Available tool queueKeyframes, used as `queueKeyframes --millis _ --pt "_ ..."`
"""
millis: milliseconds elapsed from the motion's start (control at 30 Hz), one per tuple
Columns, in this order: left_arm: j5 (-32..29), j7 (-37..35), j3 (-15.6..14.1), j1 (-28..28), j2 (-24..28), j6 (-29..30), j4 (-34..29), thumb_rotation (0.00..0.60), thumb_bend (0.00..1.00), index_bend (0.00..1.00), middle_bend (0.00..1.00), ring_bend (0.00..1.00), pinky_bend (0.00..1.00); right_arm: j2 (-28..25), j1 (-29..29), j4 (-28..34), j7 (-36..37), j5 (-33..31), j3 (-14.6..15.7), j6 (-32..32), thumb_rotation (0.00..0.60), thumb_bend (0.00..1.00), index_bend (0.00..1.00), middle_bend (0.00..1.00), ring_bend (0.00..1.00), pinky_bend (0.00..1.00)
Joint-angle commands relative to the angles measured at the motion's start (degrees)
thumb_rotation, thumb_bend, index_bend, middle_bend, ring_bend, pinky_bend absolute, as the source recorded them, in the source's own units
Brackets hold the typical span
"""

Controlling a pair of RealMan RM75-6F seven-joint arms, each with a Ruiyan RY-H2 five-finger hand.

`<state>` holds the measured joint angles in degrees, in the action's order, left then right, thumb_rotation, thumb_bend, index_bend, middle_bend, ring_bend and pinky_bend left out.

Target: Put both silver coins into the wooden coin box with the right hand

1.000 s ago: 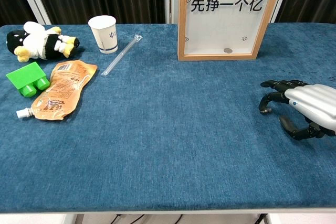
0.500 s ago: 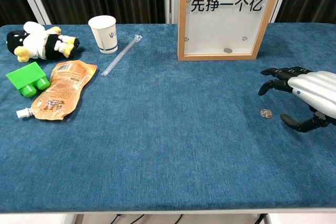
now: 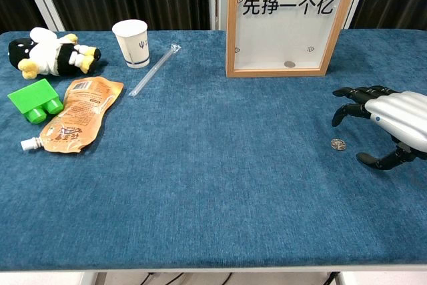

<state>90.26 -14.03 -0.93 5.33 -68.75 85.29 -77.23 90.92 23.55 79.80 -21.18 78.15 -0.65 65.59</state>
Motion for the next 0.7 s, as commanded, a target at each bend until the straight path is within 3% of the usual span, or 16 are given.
queueKeyframes --millis 33,700 --pt "0.0 0.0 0.0 0.0 -0.1 -0.1 0.1 0.600 0.09 0.06 0.01 0.00 0.00 0.6 -0.2 -0.8 0.8 0.4 -0.1 0.3 0.600 0.28 0.37 0.03 0.00 0.00" --pt "0.0 -0.2 0.1 0.1 -0.1 -0.1 0.3 0.600 0.09 0.06 0.01 0.00 0.00 1.3 -0.3 -2.1 1.7 0.8 -0.4 -1.0 0.600 0.28 0.39 0.04 0.00 0.00"
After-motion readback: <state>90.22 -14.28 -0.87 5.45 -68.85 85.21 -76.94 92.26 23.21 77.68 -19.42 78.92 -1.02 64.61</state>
